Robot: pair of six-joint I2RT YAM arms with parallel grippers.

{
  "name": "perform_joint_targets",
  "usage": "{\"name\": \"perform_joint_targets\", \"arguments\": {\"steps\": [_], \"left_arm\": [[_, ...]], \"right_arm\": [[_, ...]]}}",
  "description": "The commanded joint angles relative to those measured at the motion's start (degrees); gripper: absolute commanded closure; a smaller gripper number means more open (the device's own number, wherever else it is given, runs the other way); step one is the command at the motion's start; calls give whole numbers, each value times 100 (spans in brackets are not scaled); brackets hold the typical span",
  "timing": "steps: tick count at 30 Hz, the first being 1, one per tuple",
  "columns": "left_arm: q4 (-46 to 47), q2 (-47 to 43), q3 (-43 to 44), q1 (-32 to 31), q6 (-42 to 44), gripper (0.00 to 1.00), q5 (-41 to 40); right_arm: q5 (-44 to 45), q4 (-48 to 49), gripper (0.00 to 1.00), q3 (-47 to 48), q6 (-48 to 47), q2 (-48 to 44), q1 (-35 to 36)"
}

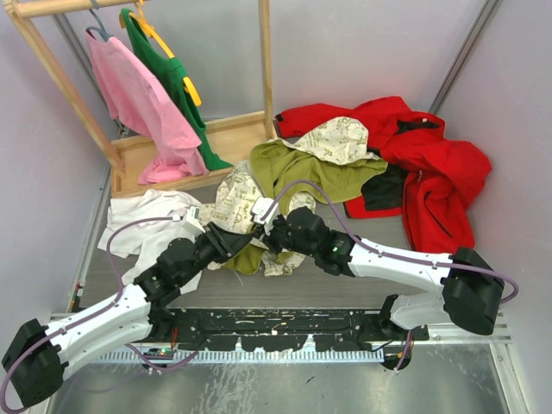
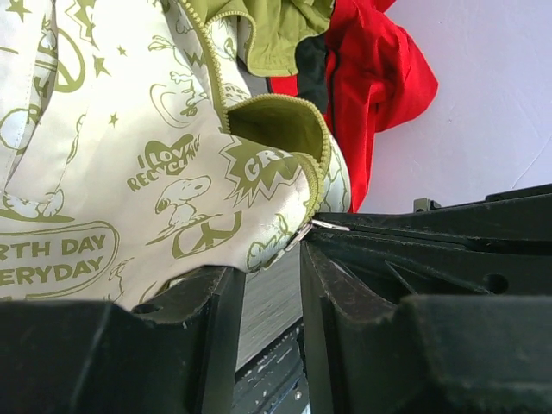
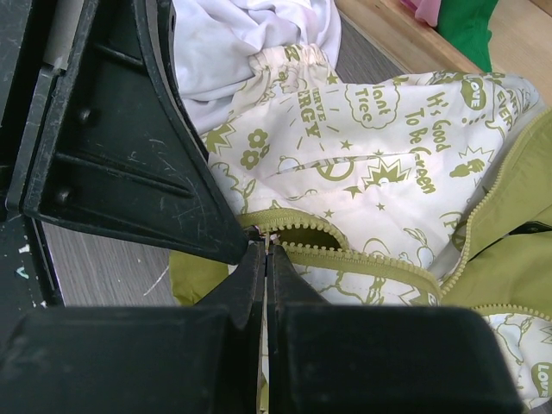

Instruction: Zip up the jacket

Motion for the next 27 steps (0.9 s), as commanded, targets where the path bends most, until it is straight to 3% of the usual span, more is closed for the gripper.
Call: {"name": "perform_joint_targets", "arguments": {"steps": [1,17,22,27], "left_arm": [[650,-141,-71,-17,-13,68,-188],[679,-413,-264,-18,80,84,-269],[907,-371,-309,-11,119,72,-295],[1020,-266,-310,-14,99,69,-400]], "right_arm": [[-29,368,99,46,85,-189,30],[-78,321,99,89,106,-193,34],[-148,306,99,101,145,-214,24],[-204,303,99,67,185,-289,24]]}}
